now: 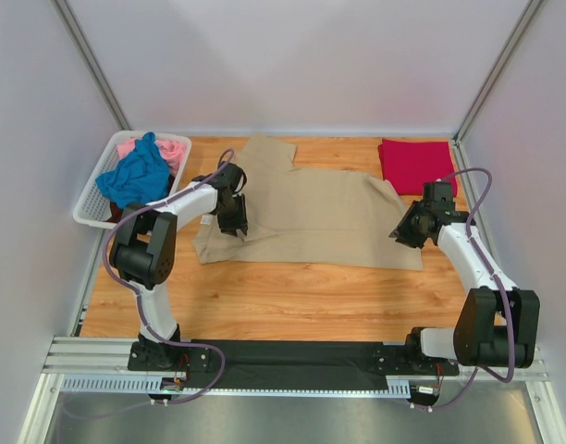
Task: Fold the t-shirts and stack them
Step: Flatten the tshirt out
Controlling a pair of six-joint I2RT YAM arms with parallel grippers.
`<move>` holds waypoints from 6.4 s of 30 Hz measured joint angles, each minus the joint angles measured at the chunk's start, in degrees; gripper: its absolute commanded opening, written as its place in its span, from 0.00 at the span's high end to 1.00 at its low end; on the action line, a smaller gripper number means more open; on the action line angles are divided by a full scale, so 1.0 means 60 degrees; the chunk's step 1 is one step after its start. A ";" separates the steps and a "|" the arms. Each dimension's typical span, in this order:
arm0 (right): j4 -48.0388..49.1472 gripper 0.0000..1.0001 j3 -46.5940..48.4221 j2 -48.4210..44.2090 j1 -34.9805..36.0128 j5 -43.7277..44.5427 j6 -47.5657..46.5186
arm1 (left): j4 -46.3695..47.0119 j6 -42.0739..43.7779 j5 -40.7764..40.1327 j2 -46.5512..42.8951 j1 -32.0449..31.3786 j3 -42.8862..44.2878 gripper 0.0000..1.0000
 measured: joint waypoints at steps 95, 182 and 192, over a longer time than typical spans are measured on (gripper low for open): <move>0.0510 0.74 -0.0393 0.0288 -0.0270 -0.0226 -0.0259 | -0.0699 -0.2091 -0.1996 0.2291 -0.1053 0.3614 0.99; 0.1687 0.65 0.4255 0.5566 -0.1089 -0.1821 -0.3220 | -0.1519 0.0616 -0.0925 -0.3982 0.0142 0.0834 0.38; 0.1861 0.64 0.5344 0.7260 -0.1355 -0.2510 -0.3799 | -0.0984 0.0823 -0.0441 -0.3282 0.0149 0.0834 0.38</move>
